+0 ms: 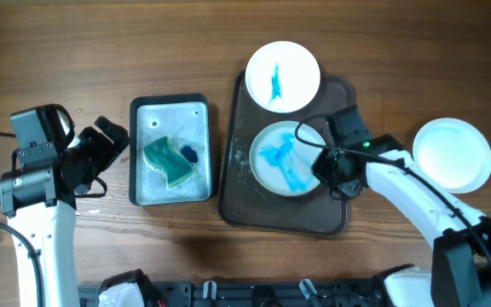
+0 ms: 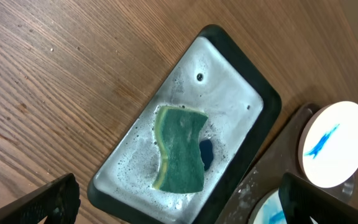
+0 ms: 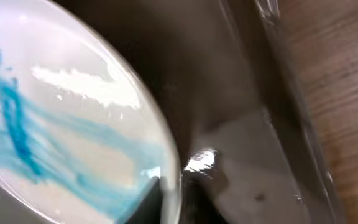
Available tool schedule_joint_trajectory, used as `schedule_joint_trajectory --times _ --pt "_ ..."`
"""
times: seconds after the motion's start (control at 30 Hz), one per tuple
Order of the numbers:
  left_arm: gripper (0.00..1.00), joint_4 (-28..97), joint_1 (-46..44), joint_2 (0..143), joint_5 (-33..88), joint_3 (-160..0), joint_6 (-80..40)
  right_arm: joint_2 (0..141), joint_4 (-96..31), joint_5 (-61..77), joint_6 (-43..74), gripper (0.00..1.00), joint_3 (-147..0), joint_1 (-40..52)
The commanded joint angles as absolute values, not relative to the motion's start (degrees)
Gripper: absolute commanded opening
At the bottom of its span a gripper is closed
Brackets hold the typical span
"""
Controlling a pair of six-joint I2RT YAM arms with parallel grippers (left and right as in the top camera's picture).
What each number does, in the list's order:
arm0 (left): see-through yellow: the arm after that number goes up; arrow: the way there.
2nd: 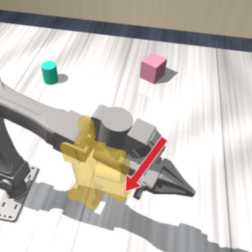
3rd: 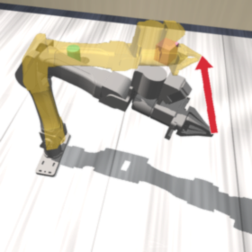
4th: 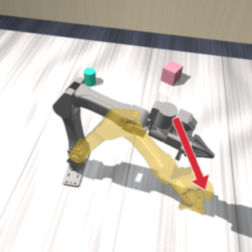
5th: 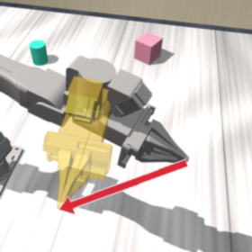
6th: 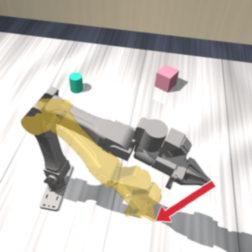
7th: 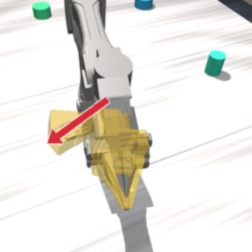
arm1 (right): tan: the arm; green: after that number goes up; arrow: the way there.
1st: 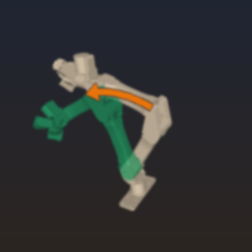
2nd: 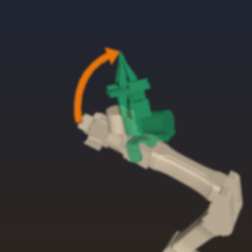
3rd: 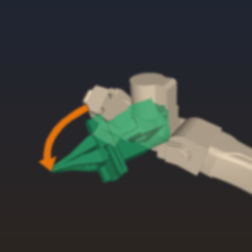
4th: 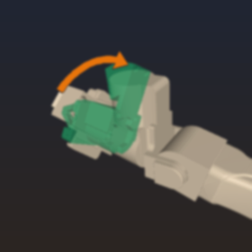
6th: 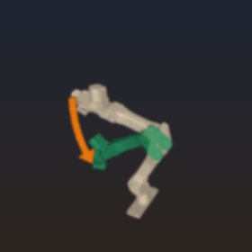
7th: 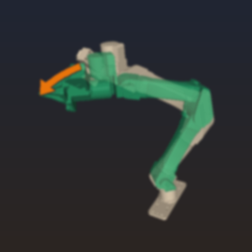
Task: Clean dirty plates on tray and stack at the side
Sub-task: 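Drag the blue-streaked plate left to the tray center with right gripper, then reach the left gripper into the basin and grasp the green sponge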
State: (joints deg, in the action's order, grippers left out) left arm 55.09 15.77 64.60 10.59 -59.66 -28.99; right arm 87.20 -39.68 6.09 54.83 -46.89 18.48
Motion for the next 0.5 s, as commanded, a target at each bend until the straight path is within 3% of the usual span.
schedule_joint_trajectory --times 0.0,0.1,0.27,0.33,0.47 --pt "1.0 55.0 16.1 64.1 10.9 -60.4 -28.7 86.0 -39.8 3.6 56.6 0.29 -46.7 18.7" --pt "1.0 55.0 16.2 64.1 10.9 -60.4 -28.7 82.5 -39.0 3.6 44.3 0.33 -48.2 18.7" --pt "1.0 55.0 16.2 64.1 10.9 -60.4 -28.7 76.5 -39.7 2.6 20.2 0.66 -51.4 18.6" --pt "1.0 53.0 16.2 64.1 10.9 -60.4 -29.7 75.6 -39.7 0.7 19.1 0.66 -51.5 18.4" --pt "1.0 51.3 16.1 64.1 10.9 -60.4 -29.6 78.0 -36.7 0.7 14.4 0.53 -50.7 18.1"
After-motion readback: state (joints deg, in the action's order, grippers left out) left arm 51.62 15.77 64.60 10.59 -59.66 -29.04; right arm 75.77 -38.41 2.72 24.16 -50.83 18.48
